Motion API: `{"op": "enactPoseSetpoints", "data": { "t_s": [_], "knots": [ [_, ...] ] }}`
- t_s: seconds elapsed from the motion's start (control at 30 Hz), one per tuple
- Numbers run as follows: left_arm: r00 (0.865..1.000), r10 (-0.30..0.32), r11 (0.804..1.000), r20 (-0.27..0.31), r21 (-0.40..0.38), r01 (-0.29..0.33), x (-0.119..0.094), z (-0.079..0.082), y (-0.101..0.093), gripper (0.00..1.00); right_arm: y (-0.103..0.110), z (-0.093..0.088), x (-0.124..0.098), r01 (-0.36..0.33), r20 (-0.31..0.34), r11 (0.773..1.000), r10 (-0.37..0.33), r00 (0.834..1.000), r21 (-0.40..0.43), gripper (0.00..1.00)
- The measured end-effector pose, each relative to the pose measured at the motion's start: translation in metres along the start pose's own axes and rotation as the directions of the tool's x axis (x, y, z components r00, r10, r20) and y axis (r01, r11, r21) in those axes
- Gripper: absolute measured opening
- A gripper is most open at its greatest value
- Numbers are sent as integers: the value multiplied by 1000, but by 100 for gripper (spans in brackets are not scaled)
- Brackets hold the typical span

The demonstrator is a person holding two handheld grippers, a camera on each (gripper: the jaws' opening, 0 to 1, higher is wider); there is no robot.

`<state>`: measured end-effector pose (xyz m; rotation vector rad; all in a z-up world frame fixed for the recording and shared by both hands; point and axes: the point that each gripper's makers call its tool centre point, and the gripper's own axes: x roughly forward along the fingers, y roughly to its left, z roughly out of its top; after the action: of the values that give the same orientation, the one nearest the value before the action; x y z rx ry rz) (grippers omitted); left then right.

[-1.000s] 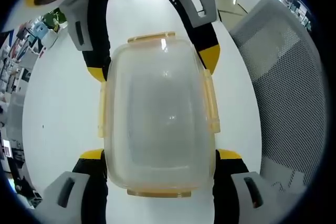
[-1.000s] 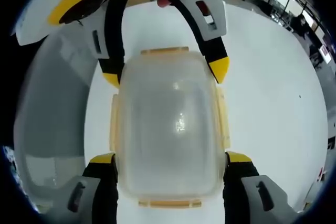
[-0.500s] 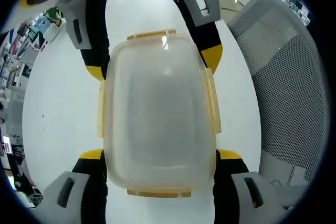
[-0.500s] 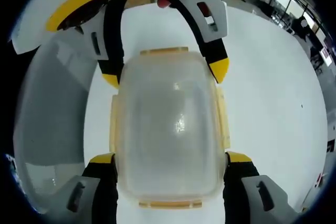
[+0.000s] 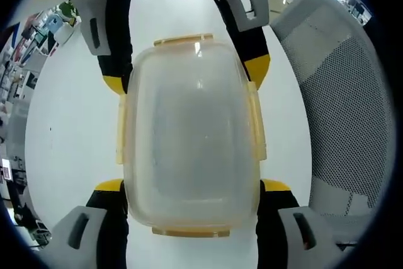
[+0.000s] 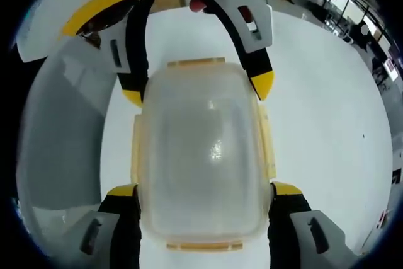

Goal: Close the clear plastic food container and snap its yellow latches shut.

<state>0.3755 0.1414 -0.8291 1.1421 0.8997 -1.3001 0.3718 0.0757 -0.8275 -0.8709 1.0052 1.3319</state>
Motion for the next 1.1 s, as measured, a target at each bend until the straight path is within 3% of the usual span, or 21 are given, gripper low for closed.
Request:
{"op": "enactPoseSetpoints", "data": {
  "t_s": [0.13,1.1],
  "knots": [
    [1000,-3,1000,-18,-6,3,0,-5,0,85,1,5,2,5,-3,1000,-5,1000,0,84],
    [1000,-1,1000,1,-19,1,2,-7,6,86,-6,6,2,0,6,1000,0,1000,-1,84]
  ]
}}
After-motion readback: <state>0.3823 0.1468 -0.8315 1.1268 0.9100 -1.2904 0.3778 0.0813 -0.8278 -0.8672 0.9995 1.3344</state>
